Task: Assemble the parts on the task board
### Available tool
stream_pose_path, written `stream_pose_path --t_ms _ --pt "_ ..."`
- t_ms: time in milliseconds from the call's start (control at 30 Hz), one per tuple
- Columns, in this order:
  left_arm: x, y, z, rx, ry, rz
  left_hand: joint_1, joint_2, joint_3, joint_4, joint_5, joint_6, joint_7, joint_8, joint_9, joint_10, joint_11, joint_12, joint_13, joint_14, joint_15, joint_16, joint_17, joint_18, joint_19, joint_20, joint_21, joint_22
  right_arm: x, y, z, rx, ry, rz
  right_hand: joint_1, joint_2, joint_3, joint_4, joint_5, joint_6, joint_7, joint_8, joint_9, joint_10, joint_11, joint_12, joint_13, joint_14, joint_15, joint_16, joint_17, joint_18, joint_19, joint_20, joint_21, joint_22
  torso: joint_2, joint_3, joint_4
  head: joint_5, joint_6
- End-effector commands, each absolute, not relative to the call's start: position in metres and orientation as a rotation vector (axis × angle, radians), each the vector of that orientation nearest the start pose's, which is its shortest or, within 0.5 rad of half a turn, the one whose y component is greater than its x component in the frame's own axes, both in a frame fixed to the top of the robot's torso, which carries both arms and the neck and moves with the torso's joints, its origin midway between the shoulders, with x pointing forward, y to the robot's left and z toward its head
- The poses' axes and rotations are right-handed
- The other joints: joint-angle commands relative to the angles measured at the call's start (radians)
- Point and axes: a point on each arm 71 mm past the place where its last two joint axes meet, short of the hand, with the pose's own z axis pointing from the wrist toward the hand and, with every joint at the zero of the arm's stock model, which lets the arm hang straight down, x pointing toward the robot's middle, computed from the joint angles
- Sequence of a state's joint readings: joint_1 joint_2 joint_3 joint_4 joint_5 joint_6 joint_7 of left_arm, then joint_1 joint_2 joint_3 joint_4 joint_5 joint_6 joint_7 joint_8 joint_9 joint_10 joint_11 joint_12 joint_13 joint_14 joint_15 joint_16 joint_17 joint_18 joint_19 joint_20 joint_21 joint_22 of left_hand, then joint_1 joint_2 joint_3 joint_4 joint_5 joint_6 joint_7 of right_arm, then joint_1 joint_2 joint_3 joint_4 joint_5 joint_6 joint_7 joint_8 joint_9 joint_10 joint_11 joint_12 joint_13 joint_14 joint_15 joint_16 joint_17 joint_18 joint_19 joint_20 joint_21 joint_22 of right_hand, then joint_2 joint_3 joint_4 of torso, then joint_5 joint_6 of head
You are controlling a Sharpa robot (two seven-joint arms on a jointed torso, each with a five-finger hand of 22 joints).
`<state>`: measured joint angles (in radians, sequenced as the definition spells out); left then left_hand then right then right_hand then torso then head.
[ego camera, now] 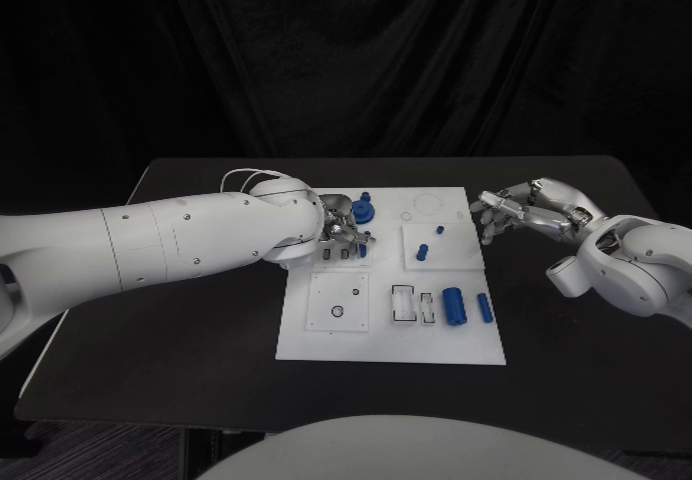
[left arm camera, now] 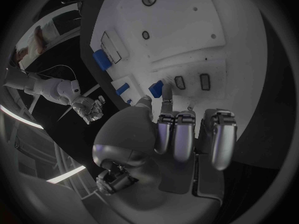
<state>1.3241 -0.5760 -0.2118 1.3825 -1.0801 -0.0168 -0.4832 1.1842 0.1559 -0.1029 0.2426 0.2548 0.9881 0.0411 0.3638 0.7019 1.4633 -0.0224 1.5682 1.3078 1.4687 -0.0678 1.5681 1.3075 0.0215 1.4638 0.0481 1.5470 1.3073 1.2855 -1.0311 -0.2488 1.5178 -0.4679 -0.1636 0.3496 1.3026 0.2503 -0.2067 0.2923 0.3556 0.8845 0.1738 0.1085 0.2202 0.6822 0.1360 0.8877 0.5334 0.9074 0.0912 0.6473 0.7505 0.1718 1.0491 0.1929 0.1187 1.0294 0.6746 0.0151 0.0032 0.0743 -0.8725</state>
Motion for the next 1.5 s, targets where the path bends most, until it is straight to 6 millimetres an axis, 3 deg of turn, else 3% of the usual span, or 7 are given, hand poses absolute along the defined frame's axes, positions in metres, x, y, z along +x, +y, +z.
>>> stream_pose_path --t_ms 33,367,600,867,1100,1400,1500 --pt "0.498 0.124 -0.225 -0.026 2.229 -0.450 0.012 0.001 0.000 -0.007 0.005 0.004 0.004 -0.005 0.001 0.107 0.001 0.003 0.263 0.102 -0.002 0.003 0.263 -0.002 0.046 -0.004 -0.003 0.186 0.460 -0.292 -0.213 0.643 1.770 1.245 -0.004 0.002 -0.006 0.002 -0.006 -0.001 0.008 0.004 -0.001 -0.005 -0.002 0.005 -0.001 -0.006 -0.002 0.006 -0.002 0.008 0.006 0.001 -0.006 -0.001 0.000 -0.0009 0.0002 0.000 0.000" --pt "0.497 0.124 -0.227 -0.023 2.238 -0.449 0.025 0.000 0.014 -0.020 0.019 0.010 0.003 -0.019 0.006 0.107 0.000 0.003 0.263 0.102 -0.003 0.003 0.263 -0.002 0.047 -0.004 -0.004 0.187 0.460 -0.292 -0.215 0.647 1.780 1.241 -0.003 0.005 -0.006 0.001 -0.005 -0.001 0.008 0.005 -0.001 -0.005 -0.002 0.006 -0.002 -0.007 -0.003 0.006 -0.002 0.008 0.006 0.001 -0.007 -0.001 0.000 -0.0013 0.0003 0.001 0.000" --pt "0.496 0.125 -0.228 -0.021 2.243 -0.449 0.043 -0.013 0.047 -0.044 0.102 0.020 0.000 -0.045 0.016 0.107 -0.003 0.003 0.263 0.102 -0.006 0.003 0.263 -0.002 0.049 -0.007 -0.005 0.189 0.461 -0.292 -0.216 0.650 1.790 1.238 0.000 0.007 -0.006 0.000 -0.003 -0.002 0.008 0.005 -0.001 -0.005 -0.002 0.006 -0.003 -0.007 -0.003 0.007 -0.003 0.008 0.006 0.001 -0.007 -0.002 0.000 -0.0006 0.0000 0.002 0.000" --pt "0.496 0.126 -0.228 -0.023 2.241 -0.452 0.051 -0.018 0.073 -0.054 0.126 0.022 -0.001 -0.057 0.021 0.107 -0.004 0.003 0.263 0.102 -0.007 0.003 0.263 -0.001 0.045 -0.009 -0.007 0.184 0.461 -0.292 -0.217 0.655 1.796 1.233 0.002 0.008 -0.005 0.000 -0.002 -0.002 0.008 0.005 -0.001 -0.005 -0.002 0.007 -0.004 -0.007 -0.003 0.007 -0.004 0.008 0.006 0.001 -0.008 -0.002 0.000 -0.0005 0.0004 0.004 0.000" --pt "0.496 0.131 -0.228 -0.033 2.237 -0.451 0.065 -0.050 0.147 -0.085 0.208 0.029 -0.003 -0.081 0.035 0.107 -0.006 0.003 0.263 0.102 -0.009 0.003 0.263 -0.001 0.045 -0.011 -0.009 0.184 0.461 -0.294 -0.219 0.660 1.800 1.226 0.005 0.012 -0.005 0.000 -0.001 -0.004 0.008 0.005 -0.002 -0.005 -0.002 0.008 -0.005 -0.009 -0.003 0.008 -0.005 0.008 0.006 0.001 -0.009 -0.003 0.000 -0.0008 0.0003 0.006 0.000" --pt "0.495 0.138 -0.227 -0.049 2.229 -0.449 0.041 -0.098 0.281 -0.122 0.224 0.038 -0.001 -0.104 0.059 0.107 -0.005 0.003 0.263 0.102 -0.008 0.003 0.263 0.000 0.043 -0.011 -0.012 0.183 0.461 -0.295 -0.220 0.665 1.807 1.220 0.007 0.014 -0.005 0.000 -0.001 -0.004 0.008 0.005 -0.002 -0.005 -0.002 0.008 -0.006 -0.009 -0.002 0.008 -0.005 0.008 0.006 0.001 -0.009 -0.003 -0.001 -0.0012 0.0001 0.012 0.000" --pt "0.493 0.139 -0.227 -0.053 2.224 -0.455 0.026 -0.118 0.346 -0.143 0.263 0.041 0.001 -0.112 0.072 0.107 -0.004 0.003 0.263 0.102 -0.007 0.003 0.263 0.001 0.041 -0.011 -0.014 0.179 0.460 -0.295 -0.220 0.667 1.809 1.219 0.007 0.014 -0.005 0.000 -0.001 -0.004 0.008 0.005 -0.002 -0.005 -0.002 0.008 -0.006 -0.009 -0.002 0.008 -0.005 0.008 0.006 0.001 -0.009 -0.003 -0.001 -0.0008 0.0008 0.011 0.000"
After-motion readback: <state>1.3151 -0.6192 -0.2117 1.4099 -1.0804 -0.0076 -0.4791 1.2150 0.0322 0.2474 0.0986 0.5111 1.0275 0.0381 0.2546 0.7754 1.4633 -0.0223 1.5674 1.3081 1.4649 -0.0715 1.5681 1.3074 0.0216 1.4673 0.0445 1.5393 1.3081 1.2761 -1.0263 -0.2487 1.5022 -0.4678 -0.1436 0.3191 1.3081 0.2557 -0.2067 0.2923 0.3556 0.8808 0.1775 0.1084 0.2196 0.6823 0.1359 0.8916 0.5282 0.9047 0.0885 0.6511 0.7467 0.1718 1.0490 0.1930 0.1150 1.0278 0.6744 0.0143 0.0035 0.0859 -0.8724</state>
